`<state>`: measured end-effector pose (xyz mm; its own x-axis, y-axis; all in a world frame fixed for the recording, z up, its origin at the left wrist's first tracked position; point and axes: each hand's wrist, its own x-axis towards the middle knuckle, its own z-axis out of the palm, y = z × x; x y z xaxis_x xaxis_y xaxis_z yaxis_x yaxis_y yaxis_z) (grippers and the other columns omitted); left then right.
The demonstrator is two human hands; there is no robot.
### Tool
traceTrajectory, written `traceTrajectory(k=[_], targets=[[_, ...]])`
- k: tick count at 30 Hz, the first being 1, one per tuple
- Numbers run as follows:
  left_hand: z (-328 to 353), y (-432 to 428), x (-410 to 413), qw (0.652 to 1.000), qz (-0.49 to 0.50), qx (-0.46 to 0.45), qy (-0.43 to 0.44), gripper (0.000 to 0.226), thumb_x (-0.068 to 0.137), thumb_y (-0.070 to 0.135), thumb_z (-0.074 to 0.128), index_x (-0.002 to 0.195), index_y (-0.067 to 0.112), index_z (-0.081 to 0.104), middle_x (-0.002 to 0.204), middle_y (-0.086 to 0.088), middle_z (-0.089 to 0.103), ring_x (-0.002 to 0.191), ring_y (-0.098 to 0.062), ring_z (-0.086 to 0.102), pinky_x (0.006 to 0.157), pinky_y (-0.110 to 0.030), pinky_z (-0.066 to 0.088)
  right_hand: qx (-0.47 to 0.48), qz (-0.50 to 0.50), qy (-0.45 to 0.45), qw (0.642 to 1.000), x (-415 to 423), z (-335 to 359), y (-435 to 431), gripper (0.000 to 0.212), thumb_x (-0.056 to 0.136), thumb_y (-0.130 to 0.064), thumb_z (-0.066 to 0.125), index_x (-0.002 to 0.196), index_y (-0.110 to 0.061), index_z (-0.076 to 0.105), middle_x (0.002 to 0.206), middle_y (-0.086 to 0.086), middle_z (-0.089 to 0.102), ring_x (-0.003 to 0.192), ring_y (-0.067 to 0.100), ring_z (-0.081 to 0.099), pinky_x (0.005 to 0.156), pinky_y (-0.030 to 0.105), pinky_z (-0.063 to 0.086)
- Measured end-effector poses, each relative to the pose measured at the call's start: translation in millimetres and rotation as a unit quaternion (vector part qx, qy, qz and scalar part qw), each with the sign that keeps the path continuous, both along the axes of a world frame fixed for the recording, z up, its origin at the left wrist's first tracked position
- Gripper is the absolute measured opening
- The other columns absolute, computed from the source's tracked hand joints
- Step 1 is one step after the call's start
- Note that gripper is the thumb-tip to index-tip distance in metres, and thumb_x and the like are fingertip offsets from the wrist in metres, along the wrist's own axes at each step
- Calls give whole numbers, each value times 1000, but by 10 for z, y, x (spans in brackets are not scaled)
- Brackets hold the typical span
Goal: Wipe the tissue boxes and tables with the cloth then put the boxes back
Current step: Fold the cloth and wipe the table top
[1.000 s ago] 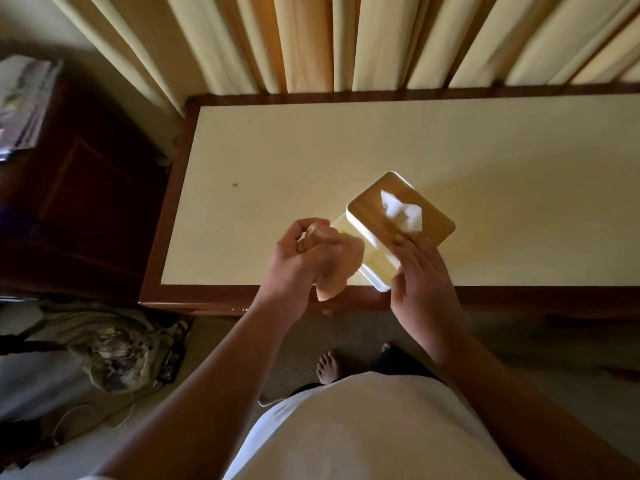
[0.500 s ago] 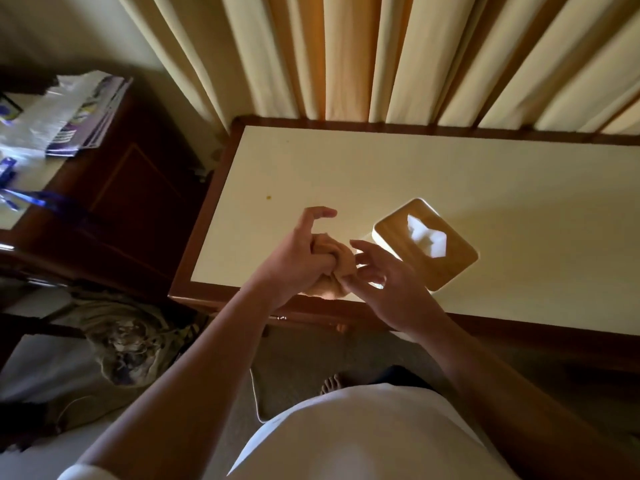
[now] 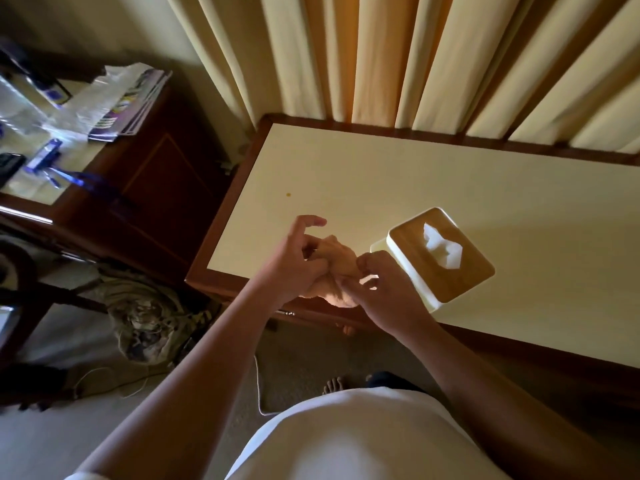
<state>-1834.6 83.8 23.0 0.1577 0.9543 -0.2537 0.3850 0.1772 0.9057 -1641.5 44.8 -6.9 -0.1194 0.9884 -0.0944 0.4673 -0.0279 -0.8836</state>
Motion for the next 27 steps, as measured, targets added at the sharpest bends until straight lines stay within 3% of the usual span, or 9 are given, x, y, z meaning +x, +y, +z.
traceTrajectory(k=[3,5,7,11,13,18,21,25,27], targets=[[-9,-32,1,998,34,-51,-12,45,95,4,70,134,25,60,104,-11,76,95,-32,75,79,-50,66,-11,-2,35,999,-3,68,51,16,93,-36,73,102,-23,67,101,-13,67,94,1,64,76,18,55],[-8,-52,-3,993,69,-83,-44,25,97,10,73,121,17,72,100,-9,80,98,-32,76,85,-49,65,-35,-6,52,998,9,117,66,14,94,-33,72,93,-21,64,80,-8,65,74,-1,59,61,15,48],[-22,-79,-34,986,109,-100,-75,16,96,14,75,112,12,78,102,-10,80,102,-32,76,90,-48,63,-32,-9,49,998,5,143,80,16,94,-25,70,88,-20,57,72,-6,57,65,0,55,55,14,44],[-126,-98,-180,972,172,-113,-116,14,101,19,70,110,14,80,107,-12,79,103,-31,72,86,-47,60,-30,-26,56,998,-109,152,210,19,95,-25,72,105,-18,57,91,-14,63,76,-12,61,56,9,47],[-187,-86,-230,968,200,-110,-102,14,104,21,66,108,19,79,103,-8,79,98,-28,71,84,-47,60,-21,-43,35,998,-174,110,281,26,95,-31,74,110,-19,57,92,-20,62,73,-8,64,54,8,46],[-359,140,-424,969,235,-71,-8,18,103,24,64,98,32,79,97,3,80,99,-25,75,88,-51,63,-25,-59,20,998,-457,-62,491,18,97,-25,71,109,-19,59,93,-12,65,82,3,65,57,8,46],[-404,349,-576,968,243,-44,55,17,101,24,62,98,32,77,94,8,78,96,-19,74,84,-44,63,-6,-53,7,999,-667,-162,683,14,98,-22,68,109,-17,61,99,-2,68,88,11,66,63,7,45],[-415,531,-764,954,240,12,179,22,106,23,55,119,24,72,109,10,71,95,-12,66,68,-20,47,16,-23,-63,998,-897,-317,957,27,100,-20,65,126,-13,61,119,6,65,101,18,64,77,6,45],[-538,584,-865,952,193,60,231,28,106,20,52,132,20,65,128,9,56,98,-10,57,70,-19,41,32,22,-156,987,-985,-458,1021,37,100,-20,63,135,-8,57,132,12,59,118,27,60,95,23,48]])
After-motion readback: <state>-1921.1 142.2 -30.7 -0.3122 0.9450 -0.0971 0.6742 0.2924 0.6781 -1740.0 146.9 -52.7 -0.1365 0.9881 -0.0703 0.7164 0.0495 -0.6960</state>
